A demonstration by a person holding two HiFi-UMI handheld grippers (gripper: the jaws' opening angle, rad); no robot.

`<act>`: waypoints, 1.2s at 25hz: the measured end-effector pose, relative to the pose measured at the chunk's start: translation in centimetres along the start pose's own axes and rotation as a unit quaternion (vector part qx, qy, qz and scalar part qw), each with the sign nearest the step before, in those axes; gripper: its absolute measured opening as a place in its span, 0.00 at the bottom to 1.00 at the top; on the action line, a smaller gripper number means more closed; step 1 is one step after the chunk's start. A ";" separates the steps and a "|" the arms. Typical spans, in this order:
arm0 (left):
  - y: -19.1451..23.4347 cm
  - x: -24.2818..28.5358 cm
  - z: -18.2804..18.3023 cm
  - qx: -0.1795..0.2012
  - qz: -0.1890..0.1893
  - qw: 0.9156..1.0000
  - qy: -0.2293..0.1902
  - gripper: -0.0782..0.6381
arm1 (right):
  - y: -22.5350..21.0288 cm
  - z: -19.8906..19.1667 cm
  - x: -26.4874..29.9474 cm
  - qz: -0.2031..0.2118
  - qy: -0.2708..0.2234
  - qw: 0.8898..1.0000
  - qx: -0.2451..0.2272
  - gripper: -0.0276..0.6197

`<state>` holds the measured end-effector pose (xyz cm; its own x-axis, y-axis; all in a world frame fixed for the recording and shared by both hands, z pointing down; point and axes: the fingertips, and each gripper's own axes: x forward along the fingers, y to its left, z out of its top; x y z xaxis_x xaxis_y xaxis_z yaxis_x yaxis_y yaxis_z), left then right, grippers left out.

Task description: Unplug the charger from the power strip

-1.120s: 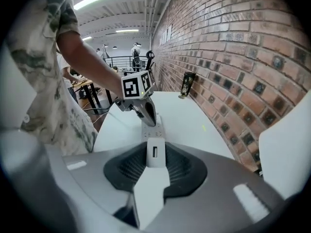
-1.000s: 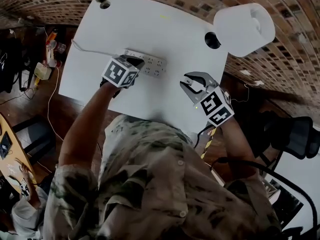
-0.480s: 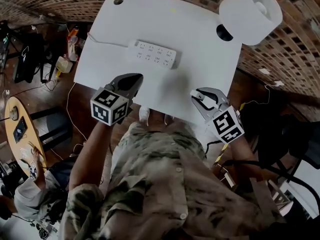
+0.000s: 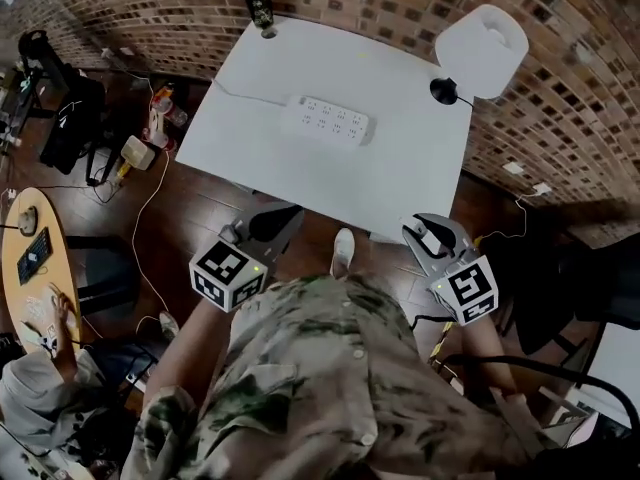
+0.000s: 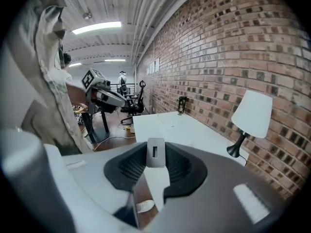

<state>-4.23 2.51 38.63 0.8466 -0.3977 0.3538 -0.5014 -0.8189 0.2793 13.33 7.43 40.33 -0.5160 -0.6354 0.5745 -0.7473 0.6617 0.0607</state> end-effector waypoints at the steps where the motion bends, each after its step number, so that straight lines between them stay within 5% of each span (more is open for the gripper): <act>1: -1.0 -1.7 -0.3 0.003 -0.006 1.000 -0.007 0.11 | 1.5 0.3 -0.9 -0.009 -0.007 1.000 0.003 0.21; 11: -7.9 -14.1 -6.2 0.001 -0.034 0.999 -0.031 0.11 | 15.1 0.8 -9.9 -0.082 -0.021 0.996 0.011 0.21; 20: -15.2 -16.5 -6.6 0.009 0.015 0.997 -0.071 0.11 | 19.2 -1.2 -17.8 -0.072 -0.061 0.995 -0.018 0.21; 30: -30.8 -15.0 -9.3 -0.004 0.027 0.996 -0.081 0.11 | 21.8 -10.0 -30.5 -0.058 -0.066 0.996 -0.005 0.21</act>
<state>-3.15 37.49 32.99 0.8352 -0.5041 0.2197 -0.5486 -0.7913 0.2700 16.93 45.25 32.30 -0.4768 -0.7544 0.4512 -0.8015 0.5838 0.1292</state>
